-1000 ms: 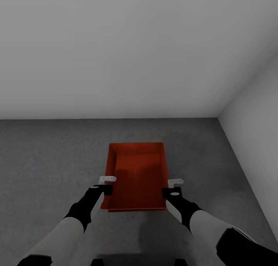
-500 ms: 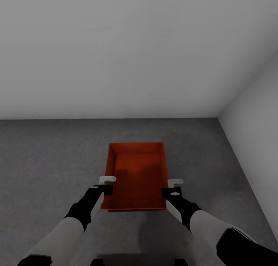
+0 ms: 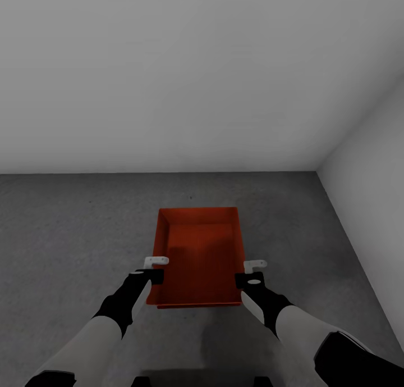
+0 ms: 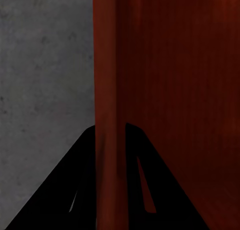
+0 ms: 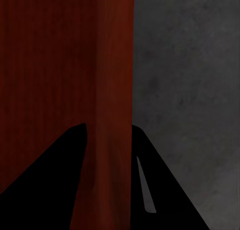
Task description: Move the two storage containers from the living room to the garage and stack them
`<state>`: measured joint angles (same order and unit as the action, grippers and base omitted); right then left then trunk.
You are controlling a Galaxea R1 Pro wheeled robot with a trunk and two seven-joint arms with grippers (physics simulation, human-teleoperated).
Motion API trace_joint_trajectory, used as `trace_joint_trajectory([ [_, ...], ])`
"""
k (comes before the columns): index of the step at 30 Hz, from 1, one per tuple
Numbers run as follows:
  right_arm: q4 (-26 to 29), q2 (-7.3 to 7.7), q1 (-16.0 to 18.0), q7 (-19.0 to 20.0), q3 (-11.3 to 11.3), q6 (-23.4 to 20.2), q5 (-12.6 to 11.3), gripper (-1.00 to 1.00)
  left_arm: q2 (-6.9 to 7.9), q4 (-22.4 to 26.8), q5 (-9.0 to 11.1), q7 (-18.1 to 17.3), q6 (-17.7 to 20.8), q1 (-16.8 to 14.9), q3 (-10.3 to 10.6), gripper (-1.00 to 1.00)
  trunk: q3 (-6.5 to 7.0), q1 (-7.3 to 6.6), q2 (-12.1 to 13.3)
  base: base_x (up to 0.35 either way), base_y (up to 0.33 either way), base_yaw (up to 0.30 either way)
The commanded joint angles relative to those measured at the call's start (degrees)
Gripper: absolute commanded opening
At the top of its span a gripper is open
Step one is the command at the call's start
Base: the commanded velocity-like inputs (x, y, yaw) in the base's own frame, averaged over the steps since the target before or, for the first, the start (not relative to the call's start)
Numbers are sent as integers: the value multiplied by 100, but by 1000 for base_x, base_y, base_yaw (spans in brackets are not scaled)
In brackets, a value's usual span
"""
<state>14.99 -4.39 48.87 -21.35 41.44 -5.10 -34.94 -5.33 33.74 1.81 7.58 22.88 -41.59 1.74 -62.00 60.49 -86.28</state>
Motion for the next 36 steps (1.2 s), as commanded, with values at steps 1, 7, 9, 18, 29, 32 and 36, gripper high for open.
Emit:
trace_joint_trajectory([
  [1, 13, 0, 8, -434, -67, -45, 93, -100, -69, -69, 206, 33, 111, 3, 90, -100, -3, 0, -2, 0, 0, 0],
  [7, 13, 0, 8, -412, -61, -60, 101, -100, -65, -69, 203, 48, 104, 2, 90, -100, -3, 0, -2, 0, 0, 0],
  [9, 13, 0, 8, -408, -60, -61, 101, -100, -65, -69, 205, 64, 103, 5, 90, -100, -3, 0, -2, 0, 0, 0],
  [18, 13, -1, 8, -444, -63, -65, 108, 100, -72, -156, 206, 137, 96, 3, 86, 100, -3, 0, -2, 0, 0, 0],
  [29, 13, 0, 8, -412, -64, -63, 110, 100, -65, -205, 198, 100, 94, 2, 73, 100, -3, 0, -2, 0, 0, 0],
  [32, 13, 0, 8, -414, -65, -62, 111, 100, -65, -191, 198, 80, 93, 2, 79, 100, -3, 0, -2, 0, 0, 0],
  [36, 13, 0, 8, -414, -66, -62, 111, 100, -60, -170, 197, 62, 93, 2, 81, 100, -3, 0, -2, 0, 0, 0],
])
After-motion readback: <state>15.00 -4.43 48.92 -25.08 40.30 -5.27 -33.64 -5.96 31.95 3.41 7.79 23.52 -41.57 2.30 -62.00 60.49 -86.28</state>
